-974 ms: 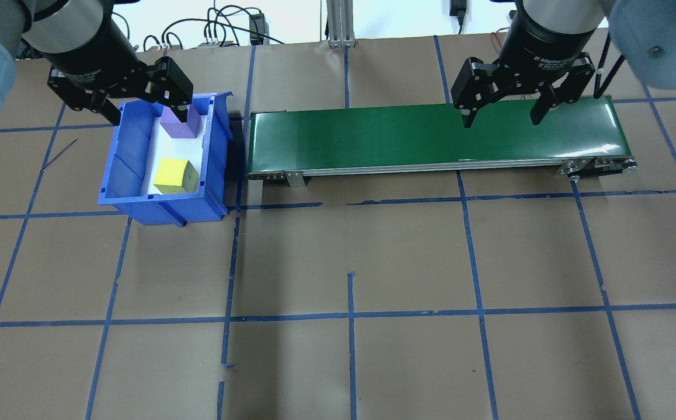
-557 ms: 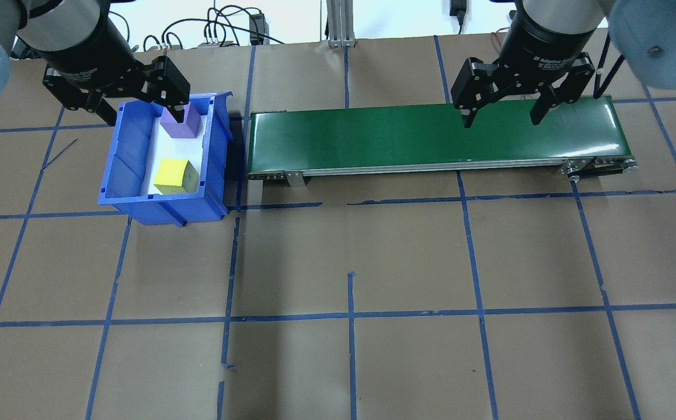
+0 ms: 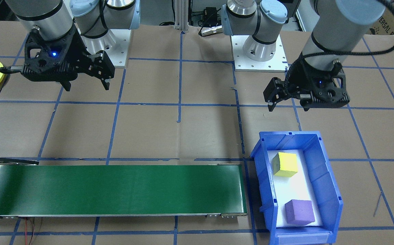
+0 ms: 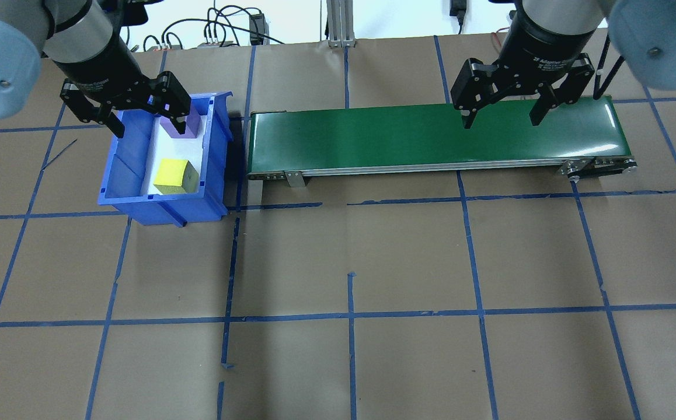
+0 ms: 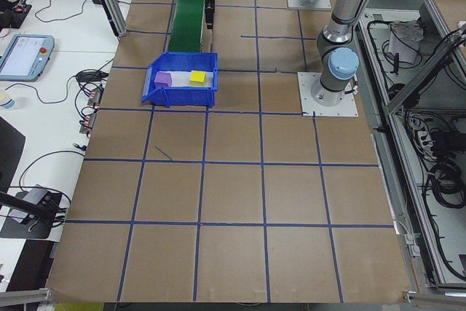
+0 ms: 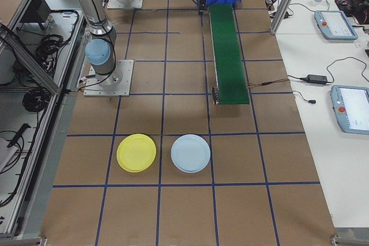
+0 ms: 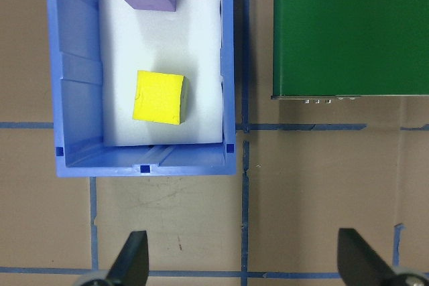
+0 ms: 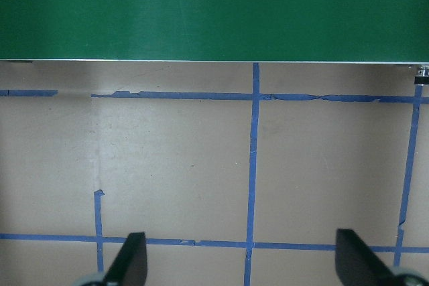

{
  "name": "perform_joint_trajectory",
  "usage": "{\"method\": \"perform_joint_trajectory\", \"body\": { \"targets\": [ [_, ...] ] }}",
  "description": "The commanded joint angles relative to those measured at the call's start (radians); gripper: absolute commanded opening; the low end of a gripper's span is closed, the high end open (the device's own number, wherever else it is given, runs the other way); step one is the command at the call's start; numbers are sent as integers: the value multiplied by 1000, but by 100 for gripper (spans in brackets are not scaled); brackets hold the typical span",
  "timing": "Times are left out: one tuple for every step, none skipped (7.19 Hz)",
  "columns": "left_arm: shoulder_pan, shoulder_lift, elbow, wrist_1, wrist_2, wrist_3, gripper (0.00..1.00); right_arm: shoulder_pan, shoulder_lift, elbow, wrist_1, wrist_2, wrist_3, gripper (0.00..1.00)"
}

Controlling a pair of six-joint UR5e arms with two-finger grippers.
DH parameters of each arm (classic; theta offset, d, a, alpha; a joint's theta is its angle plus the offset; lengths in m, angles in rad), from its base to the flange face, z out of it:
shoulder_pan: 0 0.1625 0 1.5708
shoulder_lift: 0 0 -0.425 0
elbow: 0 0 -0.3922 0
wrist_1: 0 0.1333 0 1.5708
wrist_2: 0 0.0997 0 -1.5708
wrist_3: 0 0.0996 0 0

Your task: Move block left to right into plate

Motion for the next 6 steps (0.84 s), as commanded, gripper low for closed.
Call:
{"method": "perform_joint_trajectory", "body": {
  "targets": [
    [54, -150, 30, 67, 8, 67, 100, 0, 1, 3, 0, 1, 0, 100],
    [79, -201, 24, 96, 10, 96, 100, 0, 1, 3, -1, 1, 1, 100],
    [96, -268, 27, 197, 10, 113, 100, 0, 1, 3, -1, 1, 2, 100],
    [99, -304, 28, 216, 11, 118, 100, 2, 1, 3, -1, 1, 2, 100],
    [99, -335, 29, 354, 4, 120, 100, 3, 1, 3, -1, 4, 2, 100],
    [99, -361, 27, 400, -3, 126, 100, 2, 1, 5, -1, 1, 0, 100]
  ]
}}
